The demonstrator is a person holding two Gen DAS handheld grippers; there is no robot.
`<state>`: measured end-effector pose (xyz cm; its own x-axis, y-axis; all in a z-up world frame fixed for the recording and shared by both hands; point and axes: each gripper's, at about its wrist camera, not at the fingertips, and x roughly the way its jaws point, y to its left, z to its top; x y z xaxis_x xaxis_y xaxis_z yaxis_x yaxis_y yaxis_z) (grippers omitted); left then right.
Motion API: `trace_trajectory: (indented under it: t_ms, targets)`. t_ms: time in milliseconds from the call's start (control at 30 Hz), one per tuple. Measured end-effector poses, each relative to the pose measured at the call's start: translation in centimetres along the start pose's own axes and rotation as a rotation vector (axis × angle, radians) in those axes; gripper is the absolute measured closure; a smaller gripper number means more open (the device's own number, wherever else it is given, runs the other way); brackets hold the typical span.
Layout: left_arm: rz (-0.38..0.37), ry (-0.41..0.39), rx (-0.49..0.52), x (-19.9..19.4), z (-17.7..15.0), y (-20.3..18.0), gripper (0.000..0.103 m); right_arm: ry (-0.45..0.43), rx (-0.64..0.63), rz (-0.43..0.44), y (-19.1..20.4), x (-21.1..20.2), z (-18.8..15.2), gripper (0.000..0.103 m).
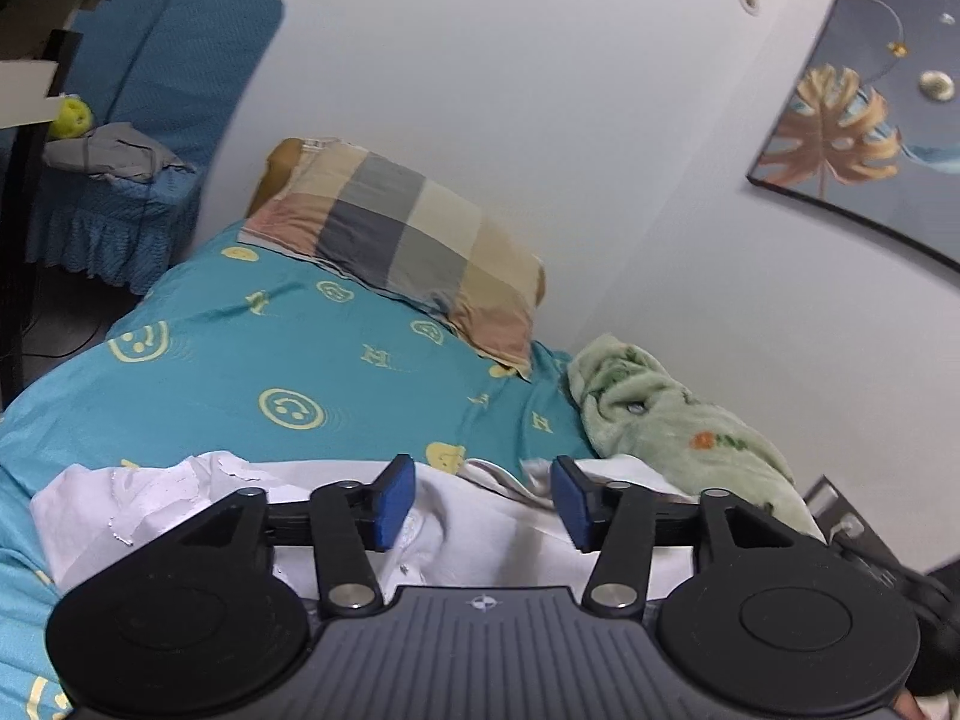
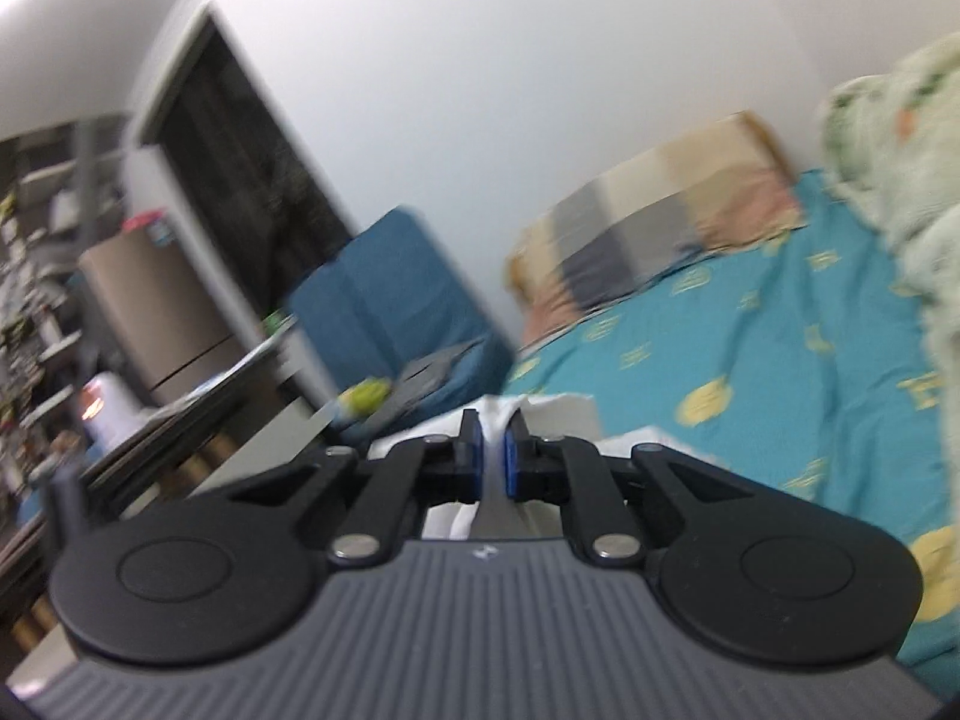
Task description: Fold clothes
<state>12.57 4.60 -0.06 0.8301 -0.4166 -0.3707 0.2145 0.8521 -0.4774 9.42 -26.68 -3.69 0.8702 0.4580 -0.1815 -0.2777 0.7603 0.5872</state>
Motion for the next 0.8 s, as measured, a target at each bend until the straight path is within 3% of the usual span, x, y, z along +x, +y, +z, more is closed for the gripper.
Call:
trace_trajectory:
  t_ms: [133,300,433,533,633,800]
  targets:
    - [0.0,0.041,0.078,0.1,-0.5,-1.3,0.046,0.022,0.126,-0.183,-6.5,0.8,0.6,0.094]
    - [0.04,0.103,0.141,-2.0,-1.4,-1.4,0.043,0.152,0.205,-0.335,-10.5,3.3,-1.6,0.094]
    - [0.026,0.204,0.258,-1.0,-4.3,-3.0,0.041,0.205,0.146,-0.338,-9.0,4.1,-2.7,0.092]
    - [0.016,0.28,0.346,-0.3,-6.6,-4.1,0.041,0.201,0.154,-0.292,-7.9,3.4,-2.7,0.092]
    - [0.005,0.356,0.434,0.5,-8.8,-5.2,0.04,0.199,0.167,-0.298,-7.6,2.8,-2.1,0.091]
    - [-0.009,0.48,0.581,1.7,-12.5,-7.0,0.025,0.189,0.211,-0.339,-8.4,2.1,-1.5,0.09]
